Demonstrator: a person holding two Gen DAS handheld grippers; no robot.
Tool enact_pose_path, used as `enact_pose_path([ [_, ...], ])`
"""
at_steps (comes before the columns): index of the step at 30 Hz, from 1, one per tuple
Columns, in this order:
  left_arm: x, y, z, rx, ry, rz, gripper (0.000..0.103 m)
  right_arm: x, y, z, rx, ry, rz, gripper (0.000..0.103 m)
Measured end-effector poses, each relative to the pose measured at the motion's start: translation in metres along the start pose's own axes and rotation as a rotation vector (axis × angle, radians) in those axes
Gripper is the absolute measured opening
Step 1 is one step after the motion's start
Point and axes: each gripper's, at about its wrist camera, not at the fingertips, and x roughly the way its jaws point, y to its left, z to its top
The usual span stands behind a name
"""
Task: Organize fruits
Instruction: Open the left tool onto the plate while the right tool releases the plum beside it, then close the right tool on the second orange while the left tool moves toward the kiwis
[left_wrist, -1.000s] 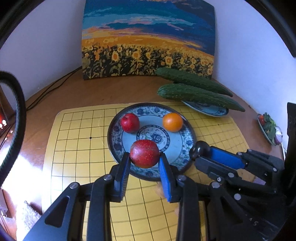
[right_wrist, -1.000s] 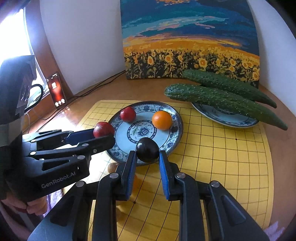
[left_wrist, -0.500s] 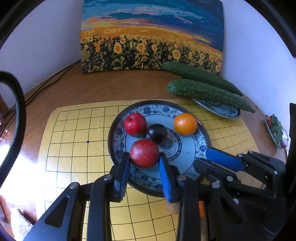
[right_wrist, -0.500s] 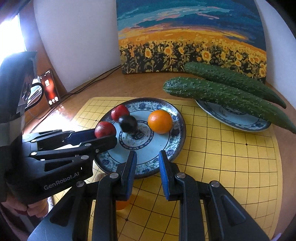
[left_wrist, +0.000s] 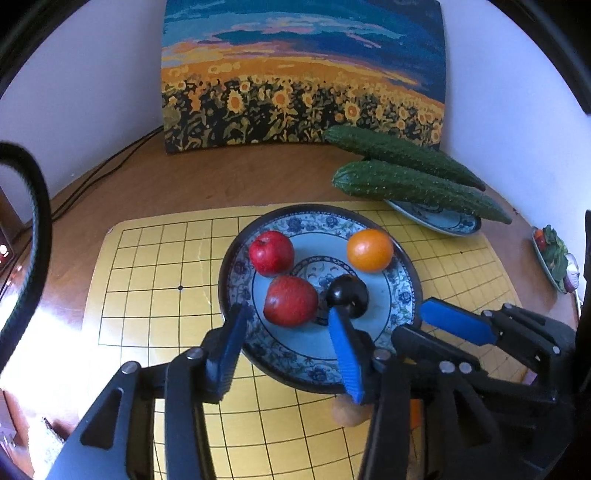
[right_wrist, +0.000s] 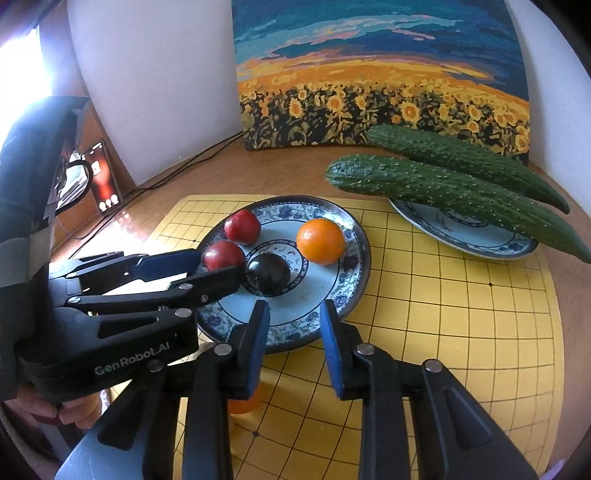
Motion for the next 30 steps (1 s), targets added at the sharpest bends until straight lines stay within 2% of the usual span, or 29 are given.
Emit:
enact_pose_path([
  [14, -0.023, 0.003, -0.014, -0.015, 0.007, -0.003, 0.051, -0.023, -0.006, -0.011, 0.044, -0.017, -0.009, 0.034],
  [30, -0.044, 0.016, -0.046, -0.073, 0.016, 0.004, 0.051, -0.034, 0.013, -0.025, 0.073, 0.01, 0.014, 0.035],
])
